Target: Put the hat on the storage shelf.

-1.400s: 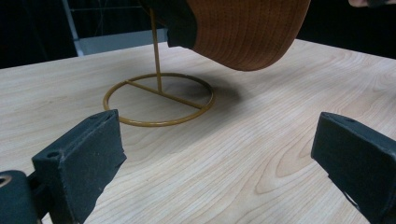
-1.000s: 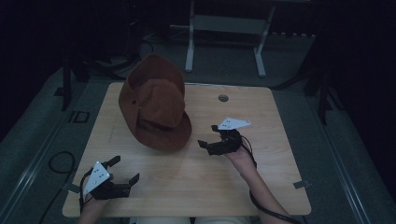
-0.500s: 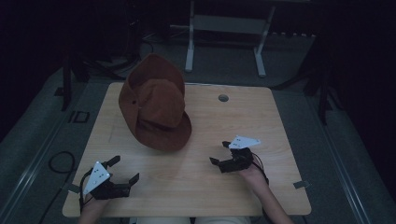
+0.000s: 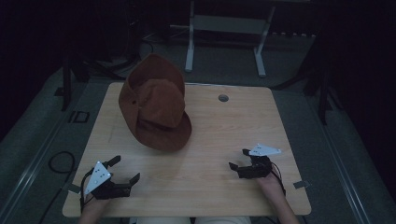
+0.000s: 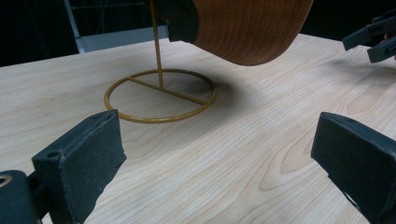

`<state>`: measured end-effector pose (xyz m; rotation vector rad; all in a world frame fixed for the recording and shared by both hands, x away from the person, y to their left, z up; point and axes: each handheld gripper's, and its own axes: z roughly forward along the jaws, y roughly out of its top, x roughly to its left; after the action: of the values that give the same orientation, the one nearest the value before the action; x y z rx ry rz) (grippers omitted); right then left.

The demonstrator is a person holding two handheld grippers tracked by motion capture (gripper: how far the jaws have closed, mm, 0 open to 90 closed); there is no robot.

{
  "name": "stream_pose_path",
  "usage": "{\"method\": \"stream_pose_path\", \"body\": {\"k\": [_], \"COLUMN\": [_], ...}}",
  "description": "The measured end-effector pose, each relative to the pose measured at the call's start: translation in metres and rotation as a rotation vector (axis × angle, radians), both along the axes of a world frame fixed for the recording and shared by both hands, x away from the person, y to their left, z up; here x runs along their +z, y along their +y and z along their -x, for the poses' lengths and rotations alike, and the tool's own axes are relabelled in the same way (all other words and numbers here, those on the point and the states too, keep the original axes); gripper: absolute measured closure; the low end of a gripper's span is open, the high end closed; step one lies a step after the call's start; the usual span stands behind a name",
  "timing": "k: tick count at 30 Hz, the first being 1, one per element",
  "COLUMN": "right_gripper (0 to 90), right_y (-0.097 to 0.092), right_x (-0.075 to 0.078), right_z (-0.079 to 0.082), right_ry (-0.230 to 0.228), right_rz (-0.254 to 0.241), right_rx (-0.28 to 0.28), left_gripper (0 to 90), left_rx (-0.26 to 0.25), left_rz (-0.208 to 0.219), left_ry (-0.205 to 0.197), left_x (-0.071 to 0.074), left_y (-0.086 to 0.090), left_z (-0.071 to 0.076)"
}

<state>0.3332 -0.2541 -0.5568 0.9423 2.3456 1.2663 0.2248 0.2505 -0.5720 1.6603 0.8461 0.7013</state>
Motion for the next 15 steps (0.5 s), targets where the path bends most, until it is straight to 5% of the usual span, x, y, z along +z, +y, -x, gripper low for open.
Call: {"method": "stream_pose_path", "body": {"k": [10,15], "right_gripper": [13.7,13.7], "right_y": [-0.037,-0.049], "right_x": [-0.007,-0.009], "right_z": [-0.002,-0.001], "right_ry": [-0.014,-0.045], "right_rz": [-0.029,-0.032], "right_rx": [-0.124,-0.131], "left_gripper": [2.9,2.9], "left_rx": [-0.003,-0.007], "left_rz": [0.007,0.003], "left_ry": [0.004,0.010], "left_x": [-0.001,-0.001], "left_y": [0.000,-0.001], "left_z": [0.000,0.001]}}
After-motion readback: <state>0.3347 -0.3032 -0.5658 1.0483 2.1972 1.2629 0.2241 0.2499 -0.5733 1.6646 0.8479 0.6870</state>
